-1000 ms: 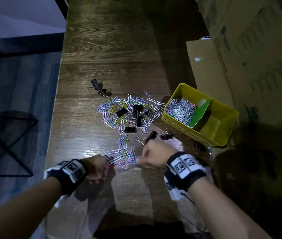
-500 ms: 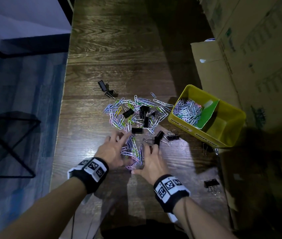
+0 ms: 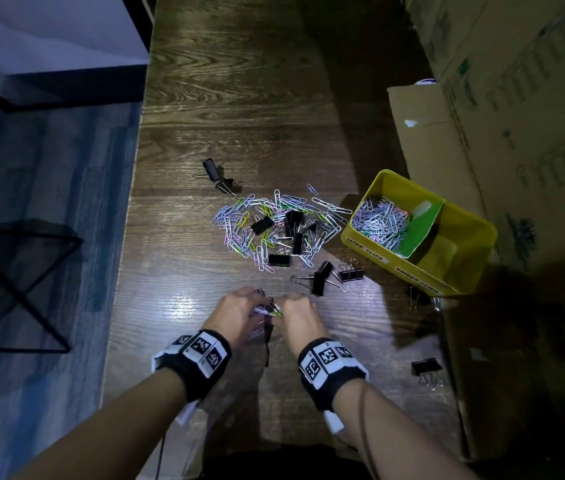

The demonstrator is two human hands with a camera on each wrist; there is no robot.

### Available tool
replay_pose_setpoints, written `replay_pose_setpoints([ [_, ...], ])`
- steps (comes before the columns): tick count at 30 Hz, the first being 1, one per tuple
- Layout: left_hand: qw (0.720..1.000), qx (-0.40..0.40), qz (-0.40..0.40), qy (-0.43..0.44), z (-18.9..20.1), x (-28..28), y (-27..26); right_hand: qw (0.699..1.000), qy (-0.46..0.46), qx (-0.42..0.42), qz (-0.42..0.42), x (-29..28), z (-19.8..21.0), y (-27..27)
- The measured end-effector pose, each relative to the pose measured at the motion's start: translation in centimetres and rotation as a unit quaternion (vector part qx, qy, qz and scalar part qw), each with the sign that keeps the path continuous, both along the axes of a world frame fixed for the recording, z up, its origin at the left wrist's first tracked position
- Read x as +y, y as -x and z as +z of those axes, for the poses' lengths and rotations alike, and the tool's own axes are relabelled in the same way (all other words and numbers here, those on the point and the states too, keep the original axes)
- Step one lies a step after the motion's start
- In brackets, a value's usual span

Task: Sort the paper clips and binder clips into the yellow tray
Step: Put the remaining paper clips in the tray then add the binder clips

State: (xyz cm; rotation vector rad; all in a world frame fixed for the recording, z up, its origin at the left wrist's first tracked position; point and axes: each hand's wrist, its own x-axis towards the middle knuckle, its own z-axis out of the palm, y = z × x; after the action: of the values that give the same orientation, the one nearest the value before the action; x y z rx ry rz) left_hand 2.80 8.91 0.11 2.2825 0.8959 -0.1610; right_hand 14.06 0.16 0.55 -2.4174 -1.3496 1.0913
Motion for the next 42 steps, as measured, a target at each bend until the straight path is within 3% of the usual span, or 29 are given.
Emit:
replay_pose_setpoints([
  [11, 0.983, -0.048, 0.127, 0.126, -0.3, 2.4, 0.9, 0.981, -0.05, 0.139, -0.127, -0.9, -0.3, -2.0],
  [17, 0.905, -0.116, 0.271, 0.307, 0.7, 3.6, 1.2, 0.958, -0.107, 0.182, -0.194, -1.9, 0.7, -3.8],
  [23, 0.828, -0.219, 0.311, 0.413, 4.7, 3.8, -1.7, 0.896, -0.197, 0.269, -0.294, -3.3, 2.9, -5.9],
  [25, 0.816, -0.239, 0.301, 0.432, 6.3, 3.9, -3.8, 0.873, -0.232, 0.274, -0.331, -3.8, 3.7, -6.6],
  [30, 0.821, -0.275, 0.225, 0.447, 9.4, 4.1, -11.3, 0.82, -0.34, 0.26, -0.379, -4.8, 6.3, -9.5],
  [34, 0.882, -0.266, 0.13, 0.367, 10.2, 3.9, -17.9, 0.784, -0.374, 0.258, -0.422, -5.3, 8.1, -12.4],
  [37, 0.937, -0.221, 0.044, 0.267, 9.5, 3.6, -22.1, 0.791, -0.392, 0.221, -0.415, -5.2, 9.5, -14.6],
  [39, 0.977, -0.154, -0.057, 0.133, 8.6, 3.1, -24.0, 0.799, -0.405, 0.176, -0.407, -4.7, 10.1, -16.0],
  [40, 0.985, -0.118, -0.101, 0.069, 8.2, 2.8, -24.6, 0.806, -0.409, 0.148, -0.401, -4.4, 10.3, -16.7],
  [42, 0.987, -0.066, -0.144, 0.024, 7.3, 2.3, -25.1, 0.817, -0.407, 0.101, -0.397, -3.3, 10.4, -18.4],
])
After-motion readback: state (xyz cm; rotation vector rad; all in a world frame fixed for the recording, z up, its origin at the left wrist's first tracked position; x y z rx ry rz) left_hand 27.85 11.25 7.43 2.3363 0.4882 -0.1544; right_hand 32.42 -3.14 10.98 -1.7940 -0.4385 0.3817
